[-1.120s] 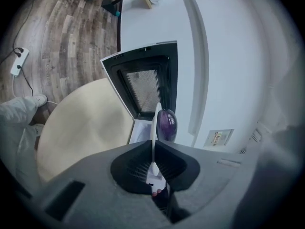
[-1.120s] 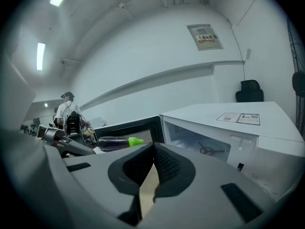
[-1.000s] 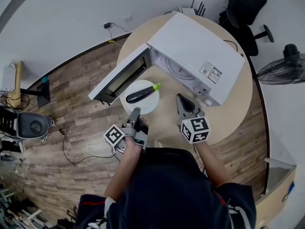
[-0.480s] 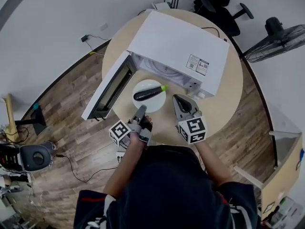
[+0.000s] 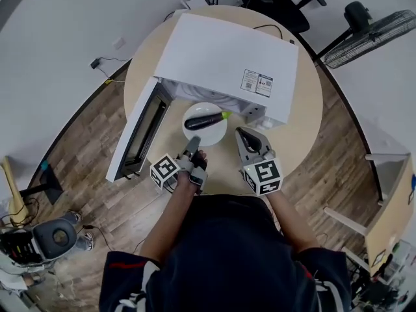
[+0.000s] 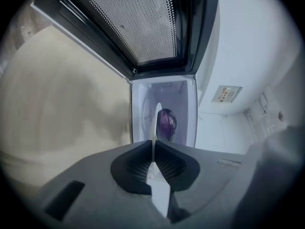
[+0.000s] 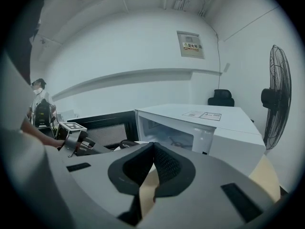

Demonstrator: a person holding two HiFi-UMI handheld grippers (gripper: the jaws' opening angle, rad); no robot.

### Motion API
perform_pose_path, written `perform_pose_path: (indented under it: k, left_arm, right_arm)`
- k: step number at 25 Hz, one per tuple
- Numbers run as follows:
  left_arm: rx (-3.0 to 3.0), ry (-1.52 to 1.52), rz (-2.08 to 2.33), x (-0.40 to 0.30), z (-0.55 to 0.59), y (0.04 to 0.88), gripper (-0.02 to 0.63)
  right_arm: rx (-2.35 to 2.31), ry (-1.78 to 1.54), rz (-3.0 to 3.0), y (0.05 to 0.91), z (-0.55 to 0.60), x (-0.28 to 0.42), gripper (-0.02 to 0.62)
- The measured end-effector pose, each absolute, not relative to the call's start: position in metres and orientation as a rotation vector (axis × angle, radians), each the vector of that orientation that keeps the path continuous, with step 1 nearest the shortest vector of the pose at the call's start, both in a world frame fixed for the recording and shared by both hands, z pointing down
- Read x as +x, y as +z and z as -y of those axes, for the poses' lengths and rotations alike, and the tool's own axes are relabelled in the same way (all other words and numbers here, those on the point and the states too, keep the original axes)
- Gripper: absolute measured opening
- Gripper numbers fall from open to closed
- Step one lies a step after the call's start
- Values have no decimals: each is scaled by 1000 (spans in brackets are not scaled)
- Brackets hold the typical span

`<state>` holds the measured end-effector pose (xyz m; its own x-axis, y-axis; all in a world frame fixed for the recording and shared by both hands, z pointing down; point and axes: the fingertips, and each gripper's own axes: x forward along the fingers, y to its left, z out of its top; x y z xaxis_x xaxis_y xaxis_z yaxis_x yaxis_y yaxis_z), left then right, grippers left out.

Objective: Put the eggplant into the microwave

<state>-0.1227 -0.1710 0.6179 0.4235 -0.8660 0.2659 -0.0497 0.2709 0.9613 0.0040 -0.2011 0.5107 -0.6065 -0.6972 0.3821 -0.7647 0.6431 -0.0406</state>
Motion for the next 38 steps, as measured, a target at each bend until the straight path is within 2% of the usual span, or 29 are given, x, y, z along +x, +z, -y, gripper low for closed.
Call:
perform_pose_path:
  k: [23,38]
  left_arm:
    - [1159,-596,971,-128,231,679,26]
    - [1148,-641,949,-123,262,687,26]
  right_arm:
    - [1240,335,2431,539,207,4,11]
    - [1254,317,2381,543,212,8,11]
